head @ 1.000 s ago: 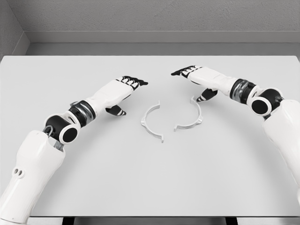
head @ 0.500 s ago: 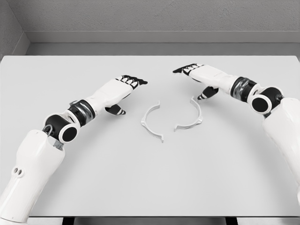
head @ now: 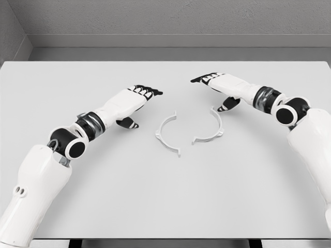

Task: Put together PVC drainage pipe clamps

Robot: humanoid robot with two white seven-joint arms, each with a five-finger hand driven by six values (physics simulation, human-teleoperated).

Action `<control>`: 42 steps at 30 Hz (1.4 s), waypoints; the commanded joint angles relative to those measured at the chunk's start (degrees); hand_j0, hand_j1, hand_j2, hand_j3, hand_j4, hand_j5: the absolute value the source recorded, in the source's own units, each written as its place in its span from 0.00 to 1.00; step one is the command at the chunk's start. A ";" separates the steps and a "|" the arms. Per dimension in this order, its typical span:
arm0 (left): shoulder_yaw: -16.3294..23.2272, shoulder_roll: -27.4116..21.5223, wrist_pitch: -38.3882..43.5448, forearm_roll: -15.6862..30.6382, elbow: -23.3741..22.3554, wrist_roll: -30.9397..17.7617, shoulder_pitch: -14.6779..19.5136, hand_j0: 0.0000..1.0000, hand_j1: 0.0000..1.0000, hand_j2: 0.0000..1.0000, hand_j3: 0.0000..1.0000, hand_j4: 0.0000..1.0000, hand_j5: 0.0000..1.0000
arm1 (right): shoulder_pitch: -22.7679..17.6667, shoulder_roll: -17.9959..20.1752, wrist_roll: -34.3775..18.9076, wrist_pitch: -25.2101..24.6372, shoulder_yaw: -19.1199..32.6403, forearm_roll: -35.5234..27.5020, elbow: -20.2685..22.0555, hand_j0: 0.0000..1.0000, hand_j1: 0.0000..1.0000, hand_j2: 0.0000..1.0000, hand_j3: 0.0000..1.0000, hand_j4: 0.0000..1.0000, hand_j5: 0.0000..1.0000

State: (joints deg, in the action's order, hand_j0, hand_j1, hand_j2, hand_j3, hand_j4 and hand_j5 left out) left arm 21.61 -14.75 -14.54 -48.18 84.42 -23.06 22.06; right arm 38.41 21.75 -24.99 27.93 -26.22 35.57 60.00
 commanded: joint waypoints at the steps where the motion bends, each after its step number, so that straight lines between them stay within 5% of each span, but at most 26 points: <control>1: 0.01 -0.02 0.04 0.20 0.13 0.04 0.00 1.00 1.00 1.00 1.00 1.00 1.00 | 0.00 -0.13 0.03 -0.16 0.03 -0.33 0.03 1.00 1.00 1.00 1.00 1.00 1.00; 42: 0.98 0.60 -0.58 0.72 2.68 0.04 -2.29 1.00 1.00 1.00 1.00 1.00 1.00 | -0.09 -1.80 0.20 0.10 -2.08 -0.50 3.81 1.00 1.00 1.00 1.00 1.00 1.00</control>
State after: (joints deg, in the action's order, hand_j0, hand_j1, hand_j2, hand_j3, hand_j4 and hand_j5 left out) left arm 22.61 -14.15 -15.16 -47.67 87.08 -23.06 19.78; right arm 38.32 19.93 -24.80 28.14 -28.20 35.42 63.49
